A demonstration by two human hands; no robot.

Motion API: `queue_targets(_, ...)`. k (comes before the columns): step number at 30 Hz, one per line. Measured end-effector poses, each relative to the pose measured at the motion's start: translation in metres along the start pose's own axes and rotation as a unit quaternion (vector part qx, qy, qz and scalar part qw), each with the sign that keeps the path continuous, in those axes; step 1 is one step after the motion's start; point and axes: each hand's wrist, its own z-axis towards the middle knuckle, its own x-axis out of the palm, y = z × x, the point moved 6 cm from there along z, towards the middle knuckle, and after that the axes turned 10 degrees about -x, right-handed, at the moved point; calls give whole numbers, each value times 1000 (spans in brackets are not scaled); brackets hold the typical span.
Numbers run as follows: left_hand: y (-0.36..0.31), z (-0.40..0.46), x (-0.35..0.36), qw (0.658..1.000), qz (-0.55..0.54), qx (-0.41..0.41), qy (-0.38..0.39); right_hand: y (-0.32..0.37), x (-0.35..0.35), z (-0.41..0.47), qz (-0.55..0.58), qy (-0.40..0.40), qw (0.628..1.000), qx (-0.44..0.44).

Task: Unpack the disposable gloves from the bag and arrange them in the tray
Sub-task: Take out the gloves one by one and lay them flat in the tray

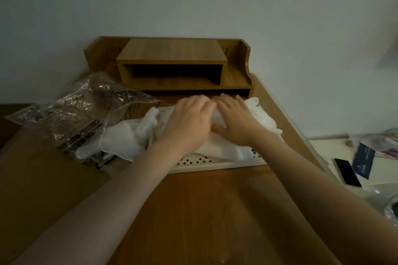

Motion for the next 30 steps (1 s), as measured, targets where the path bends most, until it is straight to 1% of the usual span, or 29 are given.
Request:
queue_targets(1,-8,1,15,998,26,21,55,3,15,-2,-5,62,998,0)
queue_targets(2,-9,2,31,992,49,23,117,1,28,-4,-18,118,993,10)
queue_targets(3,-1,1,46,982,66,7,174,-4,38,-7,-27,151,988,22)
queue_targets(4,10,-2,59,972,74,-21,220,-9,42,-9,-28,155,987,35)
queue_targets(5,22,-5,69,965,81,-49,246,-16,43,-12,-24,137,989,49)
queue_targets(7,40,-11,79,958,96,-85,256,-28,44,-19,-9,107,991,74)
queue_targets(10,49,-16,79,955,91,-108,260,-37,48,-27,36,132,985,110)
queue_targets(12,46,-20,70,954,48,-107,275,-34,46,-24,48,134,982,126)
queue_targets(13,45,-22,62,956,8,-108,272,-29,40,-20,47,110,984,131)
queue_targets(14,46,-23,51,960,-43,-113,254,-22,31,-15,44,65,988,134)
queue_targets(15,48,-23,38,965,-96,-120,215,-13,19,-10,39,6,991,130)
queue_targets(17,59,-24,5,973,-176,-125,86,16,-3,2,45,-107,989,94)
queue_targets(18,66,-24,-11,973,-198,-121,16,33,-9,11,61,-140,986,67)
queue_targets(19,75,-25,-23,969,-212,-120,-44,50,-10,21,86,-153,984,34)
queue_targets(20,85,-27,-32,963,-222,-128,-85,67,-8,31,114,-148,982,0)
queue_targets(21,96,-29,-36,955,-233,-144,-110,84,-2,42,137,-134,981,-30)
queue_targets(23,117,-30,-38,942,-254,-178,-130,109,10,62,149,-99,982,-65)
queue_targets(26,133,-30,-32,931,-273,-212,-114,120,32,81,70,-25,996,-42)
queue_targets(28,140,-28,-27,927,-283,-238,-67,120,40,85,14,2,1000,-22)
queue_targets(29,142,-27,-23,926,-279,-251,-35,120,39,85,-5,-8,1000,-21)
queue_targets(30,143,-27,-18,925,-271,-267,3,118,36,84,-12,-34,999,-21)
